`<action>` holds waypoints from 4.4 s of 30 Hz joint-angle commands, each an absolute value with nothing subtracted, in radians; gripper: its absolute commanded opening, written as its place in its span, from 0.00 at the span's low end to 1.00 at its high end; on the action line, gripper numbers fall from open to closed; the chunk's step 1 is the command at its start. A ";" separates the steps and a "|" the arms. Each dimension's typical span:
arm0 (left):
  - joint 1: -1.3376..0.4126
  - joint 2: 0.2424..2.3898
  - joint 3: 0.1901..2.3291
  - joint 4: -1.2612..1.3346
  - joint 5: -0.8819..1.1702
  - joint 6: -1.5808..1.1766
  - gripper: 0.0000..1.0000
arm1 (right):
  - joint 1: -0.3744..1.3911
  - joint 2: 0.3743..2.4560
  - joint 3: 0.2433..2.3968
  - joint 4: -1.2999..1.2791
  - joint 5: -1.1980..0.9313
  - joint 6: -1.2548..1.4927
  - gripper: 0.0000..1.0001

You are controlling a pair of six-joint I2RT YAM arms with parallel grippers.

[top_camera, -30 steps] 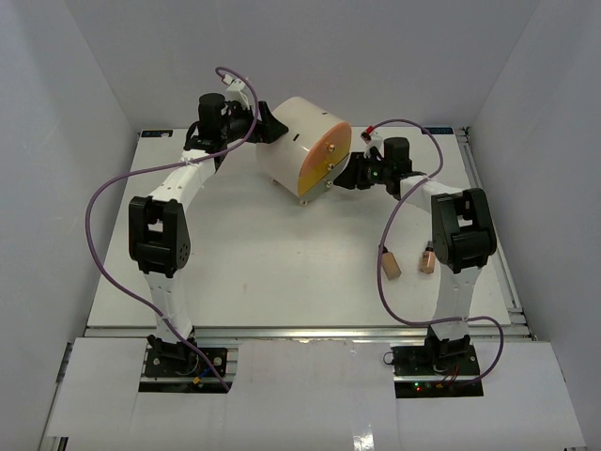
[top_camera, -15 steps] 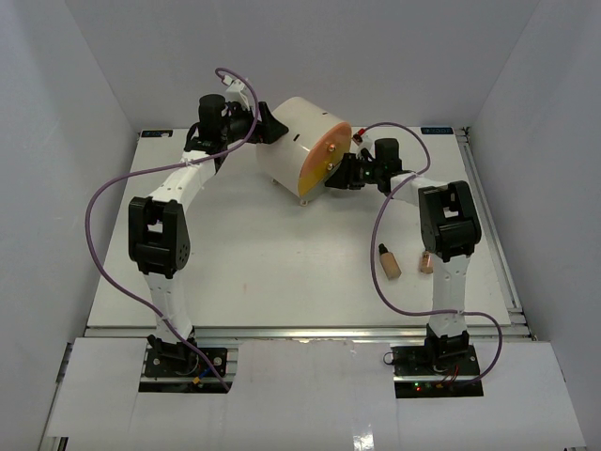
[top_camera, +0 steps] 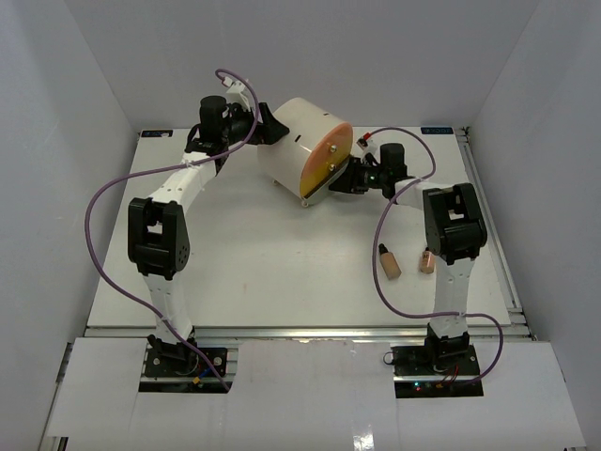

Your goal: Organize the makeup

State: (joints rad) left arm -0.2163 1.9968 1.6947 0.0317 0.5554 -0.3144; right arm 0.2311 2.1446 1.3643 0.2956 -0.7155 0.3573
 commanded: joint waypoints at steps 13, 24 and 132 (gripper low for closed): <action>-0.232 1.880 1.711 -0.094 0.391 -0.342 0.98 | 0.110 1.934 1.161 0.140 -0.761 0.188 0.51; -0.224 1.542 1.604 -0.070 0.206 -0.257 0.98 | 0.084 1.746 1.158 -0.050 -0.768 0.018 0.90; -0.239 0.834 0.684 0.089 0.481 -0.284 0.98 | 0.572 1.738 1.354 -0.184 0.140 -1.491 0.77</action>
State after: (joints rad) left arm -0.2379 0.8413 0.6945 0.0797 0.4789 -0.2983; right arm 0.5677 1.7679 1.3465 -0.2849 0.1123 -1.4820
